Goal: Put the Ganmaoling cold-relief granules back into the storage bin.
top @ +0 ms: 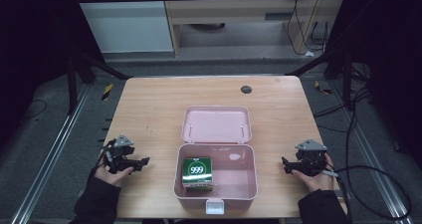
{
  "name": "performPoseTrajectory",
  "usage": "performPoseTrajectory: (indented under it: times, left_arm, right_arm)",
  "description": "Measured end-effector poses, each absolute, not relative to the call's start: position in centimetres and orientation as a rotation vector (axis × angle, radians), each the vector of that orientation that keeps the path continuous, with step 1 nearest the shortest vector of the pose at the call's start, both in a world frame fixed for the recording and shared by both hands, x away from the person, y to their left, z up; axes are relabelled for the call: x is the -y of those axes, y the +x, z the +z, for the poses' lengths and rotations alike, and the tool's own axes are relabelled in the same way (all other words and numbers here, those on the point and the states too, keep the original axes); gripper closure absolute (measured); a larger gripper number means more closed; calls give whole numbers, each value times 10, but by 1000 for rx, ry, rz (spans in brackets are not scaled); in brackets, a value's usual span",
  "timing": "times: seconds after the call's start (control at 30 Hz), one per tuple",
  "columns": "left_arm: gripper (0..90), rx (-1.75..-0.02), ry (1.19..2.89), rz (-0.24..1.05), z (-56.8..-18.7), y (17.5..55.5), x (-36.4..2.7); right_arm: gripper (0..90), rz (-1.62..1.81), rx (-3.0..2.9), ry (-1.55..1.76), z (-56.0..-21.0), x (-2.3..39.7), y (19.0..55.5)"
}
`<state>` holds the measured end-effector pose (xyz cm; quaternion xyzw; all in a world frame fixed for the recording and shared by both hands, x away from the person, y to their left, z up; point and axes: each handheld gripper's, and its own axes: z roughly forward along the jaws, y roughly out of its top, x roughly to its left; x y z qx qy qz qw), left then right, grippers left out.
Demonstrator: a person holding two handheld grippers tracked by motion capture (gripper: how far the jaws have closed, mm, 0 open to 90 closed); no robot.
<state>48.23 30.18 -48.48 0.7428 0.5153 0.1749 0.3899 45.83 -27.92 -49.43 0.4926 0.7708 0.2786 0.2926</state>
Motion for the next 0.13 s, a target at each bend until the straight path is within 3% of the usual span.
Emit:
performPoseTrajectory:
  times: [0.13]
  left_arm:
    - [216,-1366,1850,471,-487,484,-317]
  right_arm:
    - [36,752,-2030,1341,-494,282,459]
